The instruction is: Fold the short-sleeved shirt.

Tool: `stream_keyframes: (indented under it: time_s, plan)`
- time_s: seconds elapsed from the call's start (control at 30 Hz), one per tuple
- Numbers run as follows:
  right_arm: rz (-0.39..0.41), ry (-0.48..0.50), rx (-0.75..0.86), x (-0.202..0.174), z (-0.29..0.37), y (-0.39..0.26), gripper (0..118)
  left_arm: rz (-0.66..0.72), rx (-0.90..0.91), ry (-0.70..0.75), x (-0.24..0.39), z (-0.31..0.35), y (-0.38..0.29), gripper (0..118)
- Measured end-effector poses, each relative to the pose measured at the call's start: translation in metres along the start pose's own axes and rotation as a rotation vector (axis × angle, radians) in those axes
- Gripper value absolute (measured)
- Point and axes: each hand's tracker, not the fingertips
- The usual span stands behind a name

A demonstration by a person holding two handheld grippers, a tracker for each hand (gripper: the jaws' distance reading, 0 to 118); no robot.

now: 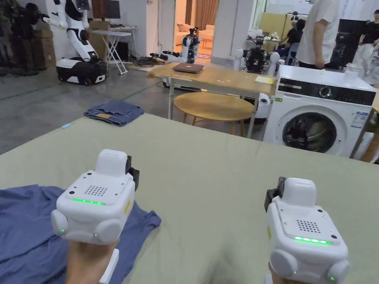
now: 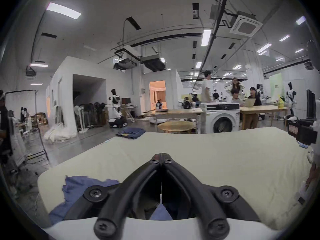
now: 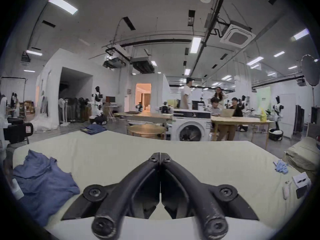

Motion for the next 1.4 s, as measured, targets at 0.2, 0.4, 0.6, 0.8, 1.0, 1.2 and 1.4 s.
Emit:
stream_keyframes:
  time_s: [0.2, 0.4, 0.6, 0.8, 1.0, 1.2, 1.4]
  plan:
    - [0.007, 0.154, -0.023, -0.073, -0.010, -0.002, 0, 0.038, -0.079, 0.090, -0.071, 0.017, -0.005, 0]
    - [0.043, 0.242, -0.069, -0.118, -0.016, -0.011, 0, 0.056, -0.306, 0.107, -0.122, 0.015, -0.021, 0]
    - [0.080, 0.279, -0.102, -0.130, -0.020, -0.024, 0, 0.100, -0.587, 0.060, -0.158, -0.014, -0.049, 60]
    - [0.101, 0.269, -0.148, -0.122, -0.026, -0.036, 0, 0.182, -0.854, -0.060, -0.167, -0.051, -0.089, 83]
    - [0.127, 0.241, -0.184, -0.110, -0.031, -0.048, 0, 0.113, -1.075, -0.076, -0.155, -0.091, -0.153, 84]
    - [0.120, 0.215, -0.205, -0.098, -0.031, -0.052, 0, 0.000, -0.950, -0.035, -0.137, -0.077, -0.147, 56]
    - [0.121, 0.200, -0.214, -0.090, -0.028, -0.053, 0, 0.011, -0.906, -0.018, -0.147, -0.079, -0.152, 0]
